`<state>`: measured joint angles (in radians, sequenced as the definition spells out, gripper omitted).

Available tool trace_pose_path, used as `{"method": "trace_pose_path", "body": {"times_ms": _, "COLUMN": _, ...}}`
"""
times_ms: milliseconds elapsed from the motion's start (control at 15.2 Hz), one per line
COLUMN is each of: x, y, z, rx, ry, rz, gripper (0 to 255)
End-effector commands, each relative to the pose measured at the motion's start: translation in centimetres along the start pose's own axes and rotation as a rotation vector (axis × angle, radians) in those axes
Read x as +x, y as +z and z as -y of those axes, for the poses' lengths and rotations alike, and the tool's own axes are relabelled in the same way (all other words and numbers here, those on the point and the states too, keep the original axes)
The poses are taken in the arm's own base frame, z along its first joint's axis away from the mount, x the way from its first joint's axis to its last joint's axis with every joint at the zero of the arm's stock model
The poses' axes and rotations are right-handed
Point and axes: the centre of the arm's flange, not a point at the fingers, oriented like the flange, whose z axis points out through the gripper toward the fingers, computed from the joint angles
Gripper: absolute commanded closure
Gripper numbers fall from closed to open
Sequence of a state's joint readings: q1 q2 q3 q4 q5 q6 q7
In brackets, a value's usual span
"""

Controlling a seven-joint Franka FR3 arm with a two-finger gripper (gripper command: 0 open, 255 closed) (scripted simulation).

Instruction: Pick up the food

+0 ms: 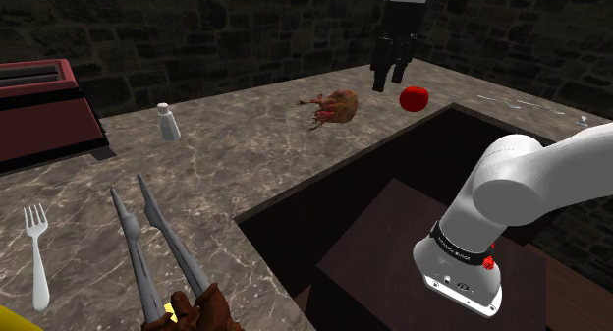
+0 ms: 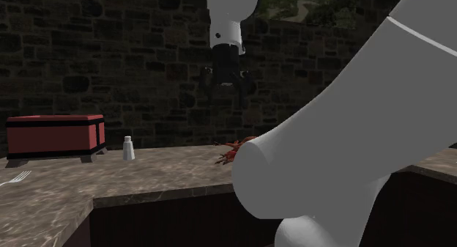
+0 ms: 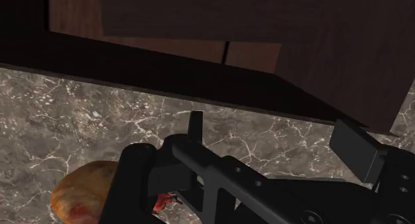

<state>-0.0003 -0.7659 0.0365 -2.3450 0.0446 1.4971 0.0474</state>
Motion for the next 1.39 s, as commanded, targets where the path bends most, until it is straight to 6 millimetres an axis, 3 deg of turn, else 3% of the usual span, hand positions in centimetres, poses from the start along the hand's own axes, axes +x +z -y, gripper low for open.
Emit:
{"method": "trace_pose_path", "body": {"times_ms": 0, "x": 0.0, "y": 0.0, "z": 0.0, "rx": 0.000, "ry": 0.000, "rz": 0.000, "gripper": 0}}
{"method": "trace_pose_path", "body": {"times_ms": 660, "x": 8.6, "y": 4.6, "z": -8.1, "rx": -0.016, "ry": -0.401, "rz": -0.035, "gripper": 0}}
{"method": "trace_pose_path", "body": {"times_ms": 1320, "x": 19.8, "y": 8.8, "z": -12.2, "rx": -0.031, "ry": -0.802, "rz": -0.069, "gripper": 0}}
